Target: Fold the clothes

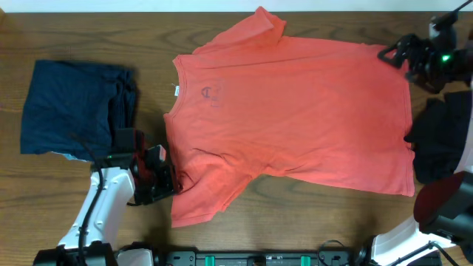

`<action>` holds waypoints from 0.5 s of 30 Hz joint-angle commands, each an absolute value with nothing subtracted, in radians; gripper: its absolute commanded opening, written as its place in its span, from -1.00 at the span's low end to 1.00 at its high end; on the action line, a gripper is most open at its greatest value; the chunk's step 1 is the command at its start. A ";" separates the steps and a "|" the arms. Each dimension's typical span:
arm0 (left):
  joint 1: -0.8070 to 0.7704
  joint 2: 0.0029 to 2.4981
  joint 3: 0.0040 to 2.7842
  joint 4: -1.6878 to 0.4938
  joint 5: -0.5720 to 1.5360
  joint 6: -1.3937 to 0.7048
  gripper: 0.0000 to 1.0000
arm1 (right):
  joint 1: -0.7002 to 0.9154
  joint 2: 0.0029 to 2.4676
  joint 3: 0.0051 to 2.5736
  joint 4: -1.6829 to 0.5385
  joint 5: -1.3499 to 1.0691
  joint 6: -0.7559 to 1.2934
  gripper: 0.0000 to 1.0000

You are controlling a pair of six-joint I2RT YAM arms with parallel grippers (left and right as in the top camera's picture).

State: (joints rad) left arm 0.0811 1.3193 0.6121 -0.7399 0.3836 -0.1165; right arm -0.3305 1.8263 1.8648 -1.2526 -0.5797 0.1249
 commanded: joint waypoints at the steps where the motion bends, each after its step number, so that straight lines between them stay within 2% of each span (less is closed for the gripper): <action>1: 0.079 1.331 0.573 -0.672 0.392 -0.144 0.07 | -0.281 1.835 1.816 -1.261 -0.501 0.097 0.98; 12: 0.073 1.447 0.557 -0.454 0.419 -0.143 -0.07 | -0.197 1.835 1.591 -1.198 -0.463 0.089 0.99; 15: 0.066 1.475 0.557 -0.399 0.419 -0.144 -0.43 | -0.197 1.835 1.521 -1.169 -0.462 0.089 0.99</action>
